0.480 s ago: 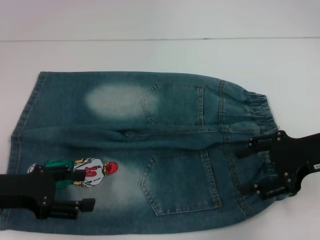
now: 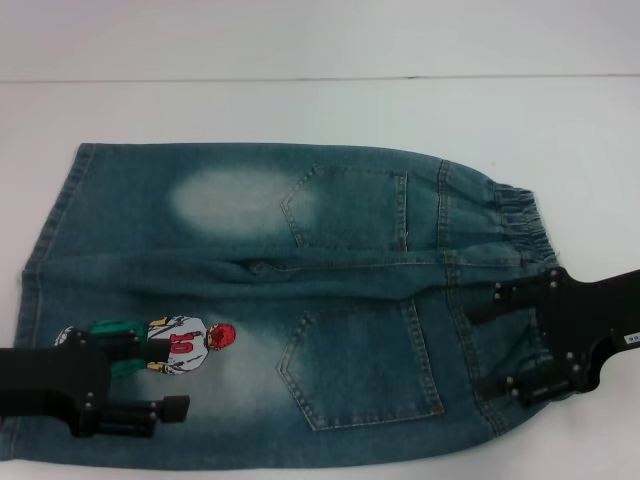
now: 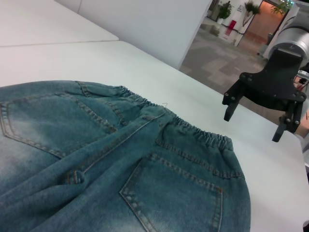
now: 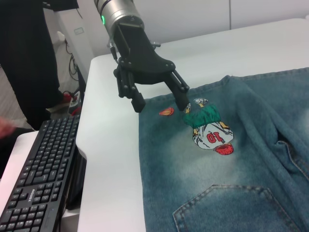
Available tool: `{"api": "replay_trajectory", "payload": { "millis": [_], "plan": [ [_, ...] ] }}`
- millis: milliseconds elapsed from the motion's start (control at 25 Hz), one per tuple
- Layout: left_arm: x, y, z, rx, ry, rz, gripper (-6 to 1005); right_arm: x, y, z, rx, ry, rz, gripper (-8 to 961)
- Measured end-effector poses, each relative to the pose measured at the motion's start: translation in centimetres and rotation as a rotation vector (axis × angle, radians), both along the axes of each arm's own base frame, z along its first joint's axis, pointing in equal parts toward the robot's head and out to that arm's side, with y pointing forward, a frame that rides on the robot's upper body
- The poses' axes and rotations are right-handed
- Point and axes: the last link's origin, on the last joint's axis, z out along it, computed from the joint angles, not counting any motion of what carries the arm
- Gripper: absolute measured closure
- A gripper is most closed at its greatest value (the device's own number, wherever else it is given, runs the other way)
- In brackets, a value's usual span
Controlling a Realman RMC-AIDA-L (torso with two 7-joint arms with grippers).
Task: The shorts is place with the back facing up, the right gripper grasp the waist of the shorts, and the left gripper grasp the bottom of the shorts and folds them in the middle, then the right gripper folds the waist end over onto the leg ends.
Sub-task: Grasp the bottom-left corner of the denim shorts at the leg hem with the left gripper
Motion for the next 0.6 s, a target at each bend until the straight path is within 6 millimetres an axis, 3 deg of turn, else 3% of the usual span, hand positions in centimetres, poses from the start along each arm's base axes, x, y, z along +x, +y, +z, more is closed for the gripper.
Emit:
{"api": "replay_trajectory", "payload": {
  "millis": [280,600],
  "plan": [
    [-0.3,0.4,0.5,0.015,0.027,0.039,116,0.1,0.0,-0.1,0.004,-0.005,-0.001,117],
    [0.5,1.1,3.5,-0.053,0.067,0.322,116,0.1,0.3,0.4,0.014,-0.023,0.009,117]
  ]
}}
